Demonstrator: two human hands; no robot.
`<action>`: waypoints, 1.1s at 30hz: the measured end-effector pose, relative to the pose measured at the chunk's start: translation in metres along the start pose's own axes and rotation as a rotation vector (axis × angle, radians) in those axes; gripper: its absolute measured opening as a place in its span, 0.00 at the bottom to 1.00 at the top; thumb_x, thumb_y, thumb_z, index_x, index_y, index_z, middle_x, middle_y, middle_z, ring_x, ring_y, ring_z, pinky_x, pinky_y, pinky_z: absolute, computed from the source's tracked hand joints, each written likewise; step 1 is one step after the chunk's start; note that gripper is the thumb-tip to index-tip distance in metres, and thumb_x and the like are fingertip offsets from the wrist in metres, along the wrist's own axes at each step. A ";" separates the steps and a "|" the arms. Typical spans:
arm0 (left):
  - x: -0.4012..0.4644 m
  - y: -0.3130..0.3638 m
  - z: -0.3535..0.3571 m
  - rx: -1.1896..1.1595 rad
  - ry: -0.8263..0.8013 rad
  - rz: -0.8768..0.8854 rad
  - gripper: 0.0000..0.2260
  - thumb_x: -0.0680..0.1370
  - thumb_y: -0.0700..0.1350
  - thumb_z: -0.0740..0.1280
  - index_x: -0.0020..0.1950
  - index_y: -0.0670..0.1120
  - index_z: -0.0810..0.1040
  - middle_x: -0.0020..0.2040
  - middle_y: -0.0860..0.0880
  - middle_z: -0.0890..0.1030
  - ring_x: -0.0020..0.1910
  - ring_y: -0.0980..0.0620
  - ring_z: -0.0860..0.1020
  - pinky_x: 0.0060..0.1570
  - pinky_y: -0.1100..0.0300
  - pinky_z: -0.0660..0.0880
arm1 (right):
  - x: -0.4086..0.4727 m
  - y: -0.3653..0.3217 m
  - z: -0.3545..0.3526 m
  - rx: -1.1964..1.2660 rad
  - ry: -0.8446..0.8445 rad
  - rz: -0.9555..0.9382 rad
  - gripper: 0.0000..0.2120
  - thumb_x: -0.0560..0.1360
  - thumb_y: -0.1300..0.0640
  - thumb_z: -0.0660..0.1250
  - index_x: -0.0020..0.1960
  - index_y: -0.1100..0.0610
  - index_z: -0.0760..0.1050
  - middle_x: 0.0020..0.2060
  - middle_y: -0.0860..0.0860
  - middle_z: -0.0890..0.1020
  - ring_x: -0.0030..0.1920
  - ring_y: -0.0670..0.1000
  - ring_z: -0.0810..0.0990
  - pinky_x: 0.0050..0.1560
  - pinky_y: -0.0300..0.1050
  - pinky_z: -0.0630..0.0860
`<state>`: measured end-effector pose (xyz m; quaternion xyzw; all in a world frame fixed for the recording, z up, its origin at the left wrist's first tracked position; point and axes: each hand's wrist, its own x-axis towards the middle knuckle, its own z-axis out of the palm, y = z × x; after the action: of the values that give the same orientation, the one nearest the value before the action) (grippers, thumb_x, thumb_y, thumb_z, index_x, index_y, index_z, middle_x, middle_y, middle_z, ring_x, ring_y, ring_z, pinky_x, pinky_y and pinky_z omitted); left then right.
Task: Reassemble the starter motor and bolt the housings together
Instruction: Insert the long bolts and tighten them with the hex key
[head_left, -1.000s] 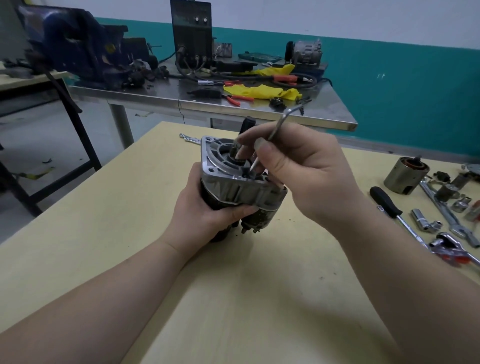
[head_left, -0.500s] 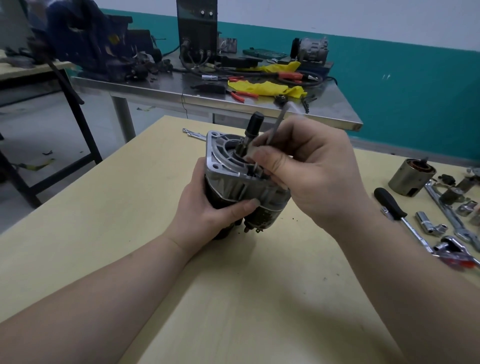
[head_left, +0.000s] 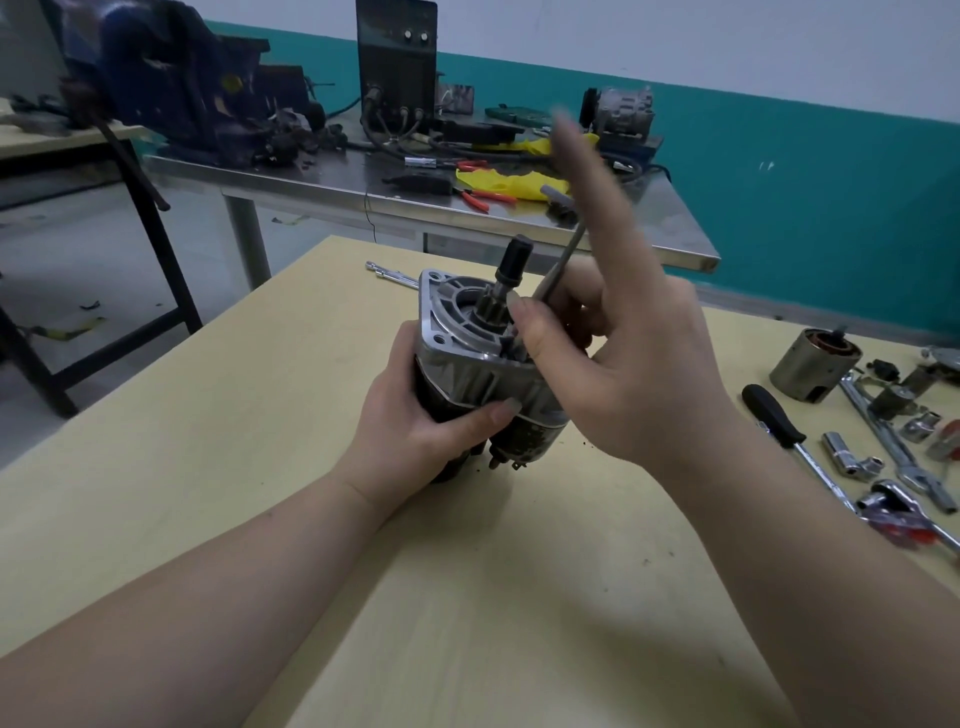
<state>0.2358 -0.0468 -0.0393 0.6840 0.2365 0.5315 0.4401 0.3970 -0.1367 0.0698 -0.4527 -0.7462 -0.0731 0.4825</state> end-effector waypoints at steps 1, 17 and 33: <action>0.000 0.001 0.000 -0.004 0.002 0.001 0.30 0.66 0.69 0.82 0.64 0.72 0.74 0.63 0.61 0.85 0.63 0.59 0.83 0.56 0.69 0.79 | 0.001 -0.002 -0.002 -0.003 -0.012 0.012 0.38 0.81 0.64 0.68 0.85 0.56 0.54 0.30 0.45 0.72 0.30 0.53 0.72 0.31 0.38 0.71; -0.002 0.002 0.000 0.025 0.011 0.021 0.29 0.66 0.71 0.81 0.62 0.75 0.73 0.62 0.66 0.84 0.61 0.65 0.82 0.54 0.74 0.77 | 0.041 0.002 -0.024 0.488 -0.183 0.216 0.12 0.86 0.63 0.59 0.63 0.59 0.80 0.40 0.59 0.87 0.33 0.61 0.83 0.26 0.50 0.76; -0.001 0.001 0.000 0.064 0.006 0.029 0.27 0.67 0.61 0.81 0.60 0.77 0.73 0.60 0.67 0.84 0.59 0.66 0.82 0.53 0.73 0.77 | 0.005 -0.013 0.026 0.807 0.359 0.381 0.09 0.82 0.60 0.71 0.48 0.56 0.71 0.38 0.62 0.85 0.25 0.54 0.75 0.22 0.42 0.70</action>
<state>0.2356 -0.0482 -0.0385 0.6994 0.2450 0.5321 0.4096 0.3703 -0.1273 0.0642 -0.3383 -0.5236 0.2352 0.7457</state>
